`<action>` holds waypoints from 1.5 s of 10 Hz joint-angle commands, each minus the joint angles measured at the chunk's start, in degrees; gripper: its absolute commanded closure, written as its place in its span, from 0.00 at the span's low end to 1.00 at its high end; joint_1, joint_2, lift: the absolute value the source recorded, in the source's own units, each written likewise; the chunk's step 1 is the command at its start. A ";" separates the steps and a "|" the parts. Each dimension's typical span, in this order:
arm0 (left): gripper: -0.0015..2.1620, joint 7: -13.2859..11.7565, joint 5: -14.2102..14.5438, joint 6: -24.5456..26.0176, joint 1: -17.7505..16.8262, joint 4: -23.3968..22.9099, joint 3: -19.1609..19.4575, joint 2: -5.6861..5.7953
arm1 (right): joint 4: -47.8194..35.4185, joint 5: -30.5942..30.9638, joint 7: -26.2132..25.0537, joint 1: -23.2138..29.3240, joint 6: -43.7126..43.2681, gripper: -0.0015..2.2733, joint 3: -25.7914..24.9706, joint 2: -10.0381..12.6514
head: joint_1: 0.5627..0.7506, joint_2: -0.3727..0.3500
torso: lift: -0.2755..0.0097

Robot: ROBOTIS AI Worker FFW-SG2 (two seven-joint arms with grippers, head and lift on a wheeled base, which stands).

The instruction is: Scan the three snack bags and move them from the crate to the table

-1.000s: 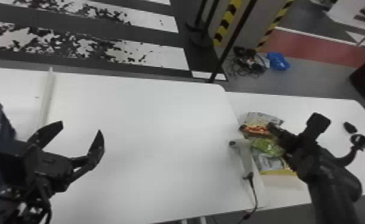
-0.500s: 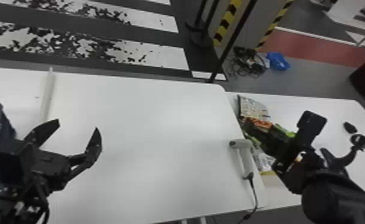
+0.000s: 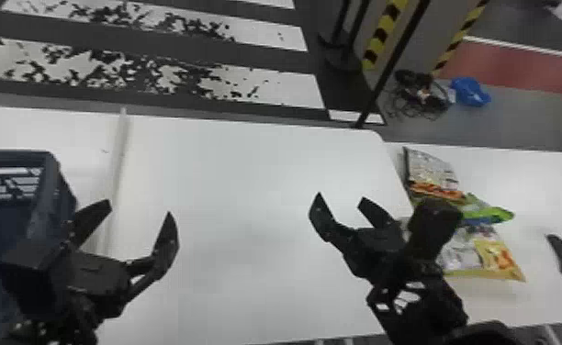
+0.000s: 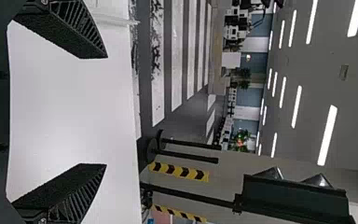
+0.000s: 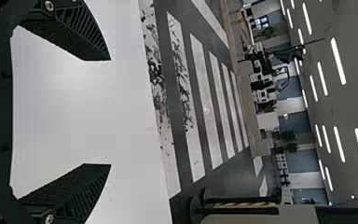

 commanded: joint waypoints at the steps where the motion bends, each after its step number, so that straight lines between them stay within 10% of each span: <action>1: 0.02 -0.54 0.23 5.01 7.14 -6.75 2.35 0.77 | -1.29 2.99 -0.24 5.92 -5.71 0.03 2.13 -0.28 | 0.70 0.28 | 0.75; 6: 0.02 -0.98 1.99 2.55 18.12 -10.79 5.25 0.95 | -1.91 -0.35 -0.42 19.99 -17.49 0.04 -3.14 -3.79 | 0.70 0.26 | 0.75; 15: 0.02 2.10 -0.29 -8.00 19.70 -9.30 5.08 -0.28 | -2.17 -5.36 -1.83 22.71 -24.34 0.04 -7.19 -8.19 | 0.70 0.13 | 0.75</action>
